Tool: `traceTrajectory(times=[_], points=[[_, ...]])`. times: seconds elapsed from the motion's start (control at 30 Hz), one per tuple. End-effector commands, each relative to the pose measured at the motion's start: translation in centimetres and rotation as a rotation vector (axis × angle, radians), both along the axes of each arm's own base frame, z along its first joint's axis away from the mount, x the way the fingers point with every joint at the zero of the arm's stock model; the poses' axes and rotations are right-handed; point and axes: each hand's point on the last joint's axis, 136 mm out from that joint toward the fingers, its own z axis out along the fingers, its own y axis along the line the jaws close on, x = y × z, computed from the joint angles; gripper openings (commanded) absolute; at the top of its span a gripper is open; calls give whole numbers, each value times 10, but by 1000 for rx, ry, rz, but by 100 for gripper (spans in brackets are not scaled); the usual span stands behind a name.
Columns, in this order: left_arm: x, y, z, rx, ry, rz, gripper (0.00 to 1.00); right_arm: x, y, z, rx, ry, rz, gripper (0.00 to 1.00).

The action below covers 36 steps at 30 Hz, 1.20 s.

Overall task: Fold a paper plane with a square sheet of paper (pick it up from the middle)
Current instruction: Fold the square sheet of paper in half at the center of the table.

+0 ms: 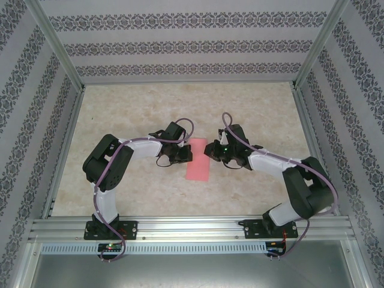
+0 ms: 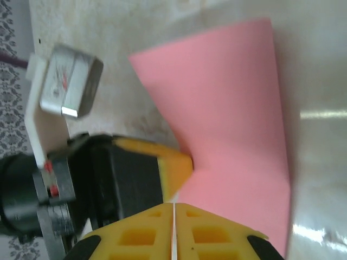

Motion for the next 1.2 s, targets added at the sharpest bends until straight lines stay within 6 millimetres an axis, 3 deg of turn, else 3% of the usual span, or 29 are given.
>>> traceTrajectory(times=[0.0,0.2,0.43,0.53,0.73,0.83,1.0,1.17], points=[[-16,18,-34,126,68,-8,0,13,6,-9,2,-7,24,10],[-18,20,-35,135,71,-12,0,19,2,-41,-32,44,12,10],[-19,21,-38,143,74,-17,0,3,-14,-89,-93,150,-11,8],[-20,23,-39,154,74,-20,0,3,-10,-81,-60,145,-9,9],[-20,24,-40,159,77,-23,0,22,2,-33,4,46,9,10],[-20,24,-40,161,77,-25,0,31,4,-27,6,31,19,10],[-20,24,-40,161,78,-23,0,36,-2,-49,-22,78,8,9],[-20,24,-39,162,78,-25,0,27,-8,-78,-43,134,-15,8]])
